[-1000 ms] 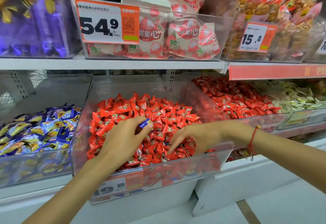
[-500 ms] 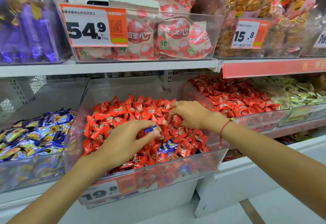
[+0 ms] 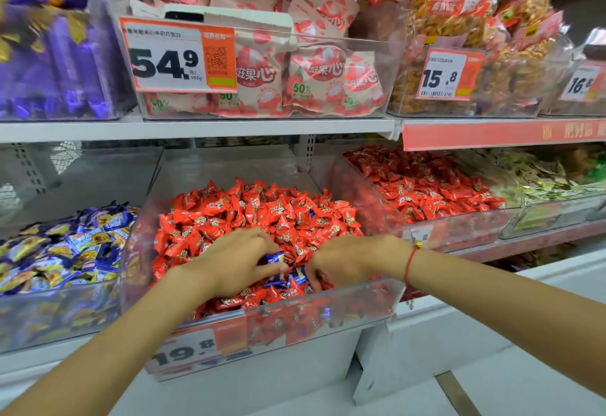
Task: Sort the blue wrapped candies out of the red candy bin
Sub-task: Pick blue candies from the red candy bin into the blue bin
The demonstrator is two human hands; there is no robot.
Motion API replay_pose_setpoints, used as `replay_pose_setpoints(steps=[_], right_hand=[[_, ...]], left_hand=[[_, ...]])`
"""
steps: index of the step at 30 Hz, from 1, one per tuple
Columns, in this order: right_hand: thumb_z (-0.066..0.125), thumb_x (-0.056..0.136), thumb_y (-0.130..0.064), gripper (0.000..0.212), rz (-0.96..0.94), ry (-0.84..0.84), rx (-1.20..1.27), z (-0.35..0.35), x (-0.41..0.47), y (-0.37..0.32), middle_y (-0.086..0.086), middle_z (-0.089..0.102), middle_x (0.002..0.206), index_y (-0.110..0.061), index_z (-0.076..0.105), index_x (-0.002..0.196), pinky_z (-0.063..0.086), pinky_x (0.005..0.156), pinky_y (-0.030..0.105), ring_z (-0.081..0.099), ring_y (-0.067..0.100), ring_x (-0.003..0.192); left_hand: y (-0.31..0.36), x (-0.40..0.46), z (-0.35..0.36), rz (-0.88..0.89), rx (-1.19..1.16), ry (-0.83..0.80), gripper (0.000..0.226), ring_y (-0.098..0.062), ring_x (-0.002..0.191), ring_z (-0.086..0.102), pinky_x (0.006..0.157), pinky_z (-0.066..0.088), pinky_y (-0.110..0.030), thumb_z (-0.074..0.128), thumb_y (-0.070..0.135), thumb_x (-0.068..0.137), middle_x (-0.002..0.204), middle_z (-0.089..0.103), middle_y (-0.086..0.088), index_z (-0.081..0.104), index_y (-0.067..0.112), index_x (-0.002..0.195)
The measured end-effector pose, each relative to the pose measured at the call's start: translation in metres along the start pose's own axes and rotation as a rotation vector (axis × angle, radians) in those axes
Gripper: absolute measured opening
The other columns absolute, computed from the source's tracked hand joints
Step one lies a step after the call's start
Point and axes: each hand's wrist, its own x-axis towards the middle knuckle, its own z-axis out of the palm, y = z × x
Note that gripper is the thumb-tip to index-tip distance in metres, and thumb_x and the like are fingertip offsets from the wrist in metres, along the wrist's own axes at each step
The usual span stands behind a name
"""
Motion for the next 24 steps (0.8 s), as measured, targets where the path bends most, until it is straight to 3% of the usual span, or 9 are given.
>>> replay_pose_setpoints(steps=[2, 4, 9, 12, 14, 16, 18, 21, 24], right_hand=[[0.070, 0.082, -0.027, 0.015, -0.026, 0.053, -0.067, -0.001, 0.010, -0.004, 0.002, 0.051, 0.068, -0.014, 0.064, 0.087, 0.031, 0.060, 0.029, 0.044, 0.027, 0.068], [0.071, 0.080, -0.029, 0.023, -0.020, 0.087, -0.076, -0.006, 0.015, -0.004, 0.004, 0.045, 0.058, -0.015, 0.055, 0.072, 0.030, 0.058, 0.031, 0.040, 0.028, 0.064], [0.075, 0.081, -0.035, 0.047, 0.079, 0.158, 0.228, -0.014, 0.004, 0.020, 0.004, 0.042, 0.057, -0.019, 0.041, 0.052, 0.025, 0.051, 0.031, 0.034, 0.018, 0.053], [0.075, 0.082, -0.026, 0.038, 0.135, 0.336, 0.409, -0.019, -0.006, 0.035, 0.008, 0.039, 0.066, -0.011, 0.046, 0.062, 0.028, 0.054, 0.027, 0.033, 0.014, 0.060], [0.078, 0.080, -0.023, 0.025, 0.161, 0.412, 0.605, -0.021, -0.013, 0.039, 0.002, 0.051, 0.075, -0.004, 0.062, 0.076, 0.040, 0.066, 0.016, 0.047, 0.007, 0.073], [0.078, 0.079, -0.019, 0.030, 0.149, 0.437, 0.814, -0.023, -0.021, 0.035, 0.005, 0.065, 0.092, 0.005, 0.068, 0.093, 0.044, 0.076, 0.009, 0.055, 0.005, 0.088], [0.078, 0.079, -0.016, 0.025, 0.121, 0.473, 0.977, -0.026, -0.028, 0.028, 0.006, 0.072, 0.088, 0.001, 0.072, 0.096, 0.048, 0.071, 0.013, 0.061, 0.002, 0.077], [0.074, 0.083, -0.014, 0.008, 0.086, 0.538, 1.139, -0.029, -0.035, 0.014, -0.006, 0.067, 0.059, -0.008, 0.073, 0.088, 0.043, 0.050, 0.012, 0.060, 0.000, 0.052], [0.072, 0.084, -0.013, 0.011, 0.070, 0.618, 1.218, -0.032, -0.035, 0.003, -0.003, 0.067, 0.057, -0.009, 0.072, 0.094, 0.043, 0.047, 0.011, 0.060, 0.001, 0.049]], left_hand=[[0.000, -0.002, -0.002, -0.007, -0.096, 0.041, 0.039, -0.016, 0.079, 0.050, 0.071, 0.040, -0.034, 0.046, 0.050, 0.096, 0.080, 0.057, 0.002, 0.053, 0.020, 0.072], [0.002, -0.005, -0.005, -0.048, -0.215, 0.107, 0.040, -0.018, 0.063, 0.046, 0.060, 0.033, -0.034, 0.048, 0.049, 0.096, 0.067, 0.053, -0.001, 0.051, 0.019, 0.070], [0.003, -0.007, -0.012, -0.168, -0.347, 0.313, 0.037, -0.023, 0.067, 0.056, 0.064, 0.042, -0.038, 0.045, 0.046, 0.098, 0.071, 0.060, -0.003, 0.057, 0.015, 0.081], [0.011, -0.003, -0.016, -0.235, -0.575, 0.315, 0.030, -0.020, 0.063, 0.055, 0.060, 0.044, -0.036, 0.045, 0.035, 0.101, 0.070, 0.058, 0.001, 0.053, 0.016, 0.079], [0.020, 0.004, -0.020, -0.327, -0.948, 0.303, 0.021, -0.013, 0.073, 0.065, 0.059, 0.054, -0.028, 0.044, 0.028, 0.102, 0.089, 0.064, 0.001, 0.056, 0.017, 0.088], [0.031, 0.009, -0.022, -0.455, -1.296, 0.308, 0.016, -0.009, 0.081, 0.067, 0.058, 0.057, -0.022, 0.045, 0.026, 0.102, 0.103, 0.060, 0.002, 0.057, 0.016, 0.101], [0.038, 0.012, -0.024, -0.559, -1.497, 0.330, 0.017, -0.011, 0.084, 0.066, 0.060, 0.057, -0.023, 0.045, 0.025, 0.102, 0.105, 0.057, 0.003, 0.054, 0.013, 0.109], [0.045, 0.013, -0.025, -0.619, -1.562, 0.319, 0.018, -0.009, 0.079, 0.063, 0.056, 0.048, -0.021, 0.038, 0.024, 0.105, 0.094, 0.058, 0.007, 0.050, 0.013, 0.114], [0.050, 0.010, -0.030, -0.596, -1.451, 0.250, 0.033, -0.007, 0.072, 0.060, 0.049, 0.034, -0.019, 0.031, 0.033, 0.106, 0.091, 0.063, 0.006, 0.054, 0.016, 0.122]])
